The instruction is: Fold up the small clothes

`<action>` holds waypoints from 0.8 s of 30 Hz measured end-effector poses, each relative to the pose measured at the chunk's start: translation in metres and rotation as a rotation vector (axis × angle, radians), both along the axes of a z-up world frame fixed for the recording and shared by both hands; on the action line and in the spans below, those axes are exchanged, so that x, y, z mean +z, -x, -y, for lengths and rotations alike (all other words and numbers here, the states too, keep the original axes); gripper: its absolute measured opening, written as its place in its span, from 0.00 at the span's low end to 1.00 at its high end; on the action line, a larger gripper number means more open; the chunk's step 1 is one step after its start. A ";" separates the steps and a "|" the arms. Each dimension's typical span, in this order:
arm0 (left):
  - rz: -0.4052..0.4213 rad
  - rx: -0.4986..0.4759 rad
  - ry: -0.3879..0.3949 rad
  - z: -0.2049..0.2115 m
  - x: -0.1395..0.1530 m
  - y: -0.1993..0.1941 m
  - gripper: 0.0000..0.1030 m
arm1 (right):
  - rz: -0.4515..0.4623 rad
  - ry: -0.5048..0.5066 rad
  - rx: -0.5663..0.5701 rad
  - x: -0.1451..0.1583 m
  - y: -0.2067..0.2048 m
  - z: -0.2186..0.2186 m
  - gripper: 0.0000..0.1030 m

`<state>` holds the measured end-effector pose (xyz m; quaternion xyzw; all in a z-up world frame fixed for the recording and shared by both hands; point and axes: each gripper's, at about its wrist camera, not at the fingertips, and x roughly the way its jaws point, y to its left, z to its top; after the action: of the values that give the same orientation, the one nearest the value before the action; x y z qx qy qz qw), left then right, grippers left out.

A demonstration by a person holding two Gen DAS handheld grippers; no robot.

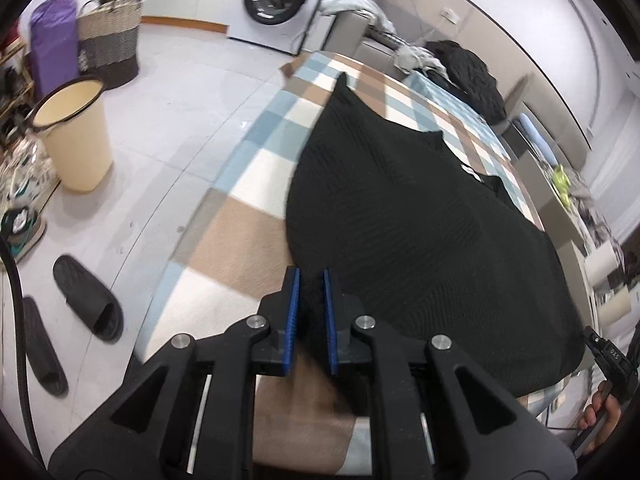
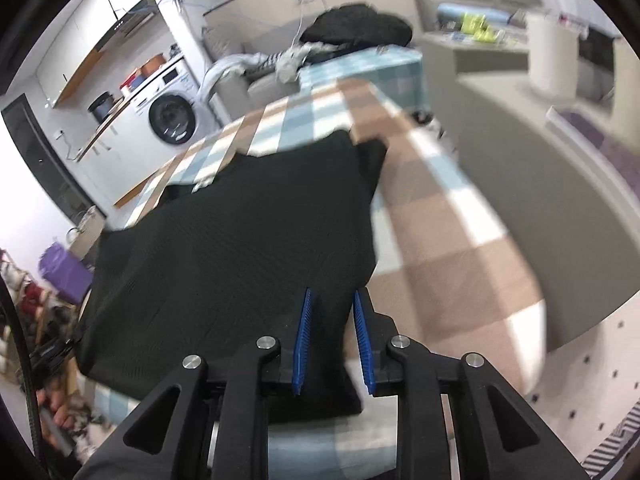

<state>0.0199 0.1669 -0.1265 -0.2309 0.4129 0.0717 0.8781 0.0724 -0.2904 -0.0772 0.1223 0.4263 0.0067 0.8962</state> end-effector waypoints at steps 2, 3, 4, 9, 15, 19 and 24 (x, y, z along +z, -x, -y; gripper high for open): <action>0.004 0.021 0.003 -0.003 0.003 0.012 0.12 | 0.023 0.019 0.003 0.011 -0.002 0.002 0.28; 0.003 0.034 0.001 -0.004 0.004 0.017 0.17 | 0.026 0.034 0.007 0.015 -0.005 0.002 0.33; 0.002 0.050 0.006 -0.005 0.005 0.025 0.21 | 0.028 0.042 0.009 0.017 -0.007 0.002 0.36; 0.023 0.087 0.108 -0.004 0.004 0.052 0.43 | 0.035 -0.018 0.101 0.015 -0.022 -0.018 0.39; 0.050 0.100 0.235 0.013 -0.010 0.064 0.48 | -0.019 -0.092 0.223 -0.008 -0.041 -0.063 0.40; 0.049 0.092 0.200 0.030 -0.016 0.050 0.48 | -0.031 -0.112 0.296 -0.017 -0.045 -0.093 0.41; 0.036 0.090 0.125 0.049 -0.021 0.024 0.48 | -0.044 -0.095 0.334 -0.026 -0.041 -0.116 0.43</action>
<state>-0.0037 0.1176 -0.1475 -0.3046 0.3897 0.0812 0.8653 0.1137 -0.1741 -0.1037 0.0924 0.4596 0.1729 0.8662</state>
